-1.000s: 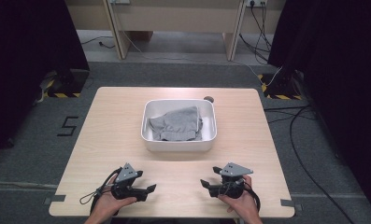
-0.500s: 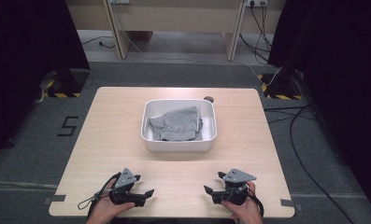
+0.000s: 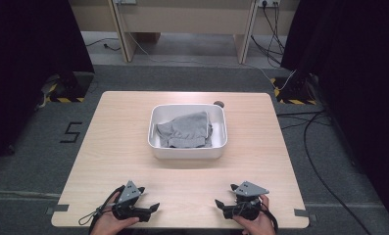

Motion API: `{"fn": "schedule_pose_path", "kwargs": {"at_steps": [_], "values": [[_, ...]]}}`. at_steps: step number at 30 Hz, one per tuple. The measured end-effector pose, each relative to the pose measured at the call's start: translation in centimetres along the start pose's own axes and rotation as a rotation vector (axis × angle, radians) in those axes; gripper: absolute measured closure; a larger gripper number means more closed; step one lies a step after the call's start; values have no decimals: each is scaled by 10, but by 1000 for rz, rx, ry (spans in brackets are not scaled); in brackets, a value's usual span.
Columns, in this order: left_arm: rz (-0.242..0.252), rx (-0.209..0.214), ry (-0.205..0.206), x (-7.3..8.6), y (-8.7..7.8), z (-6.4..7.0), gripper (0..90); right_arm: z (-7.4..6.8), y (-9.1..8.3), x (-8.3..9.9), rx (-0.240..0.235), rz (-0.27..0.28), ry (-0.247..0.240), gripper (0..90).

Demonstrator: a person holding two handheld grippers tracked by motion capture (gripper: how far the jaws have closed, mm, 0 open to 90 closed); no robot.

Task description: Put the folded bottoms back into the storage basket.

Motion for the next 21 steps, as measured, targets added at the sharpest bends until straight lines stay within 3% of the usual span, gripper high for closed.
{"fn": "schedule_pose_path", "kwargs": {"at_steps": [8,14,21], "values": [[3,-1,1,5,-2,2,175,2,0,13,47,-34,-28,170],[-15,-20,13,15,-2,2,160,5,-3,18,81,-30,-56,151],[-4,-49,49,19,-2,2,141,4,-5,20,91,-5,-44,147]]}}
Point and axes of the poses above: each handheld gripper's, and its own axes: y roughly forward along the jaws, x roughly out of its underside, z roughly to its right, the point moved 10 cm from there along y, roughly forward along the jaws, and after that the axes turned 8 degrees about x, right-handed, at the moved point
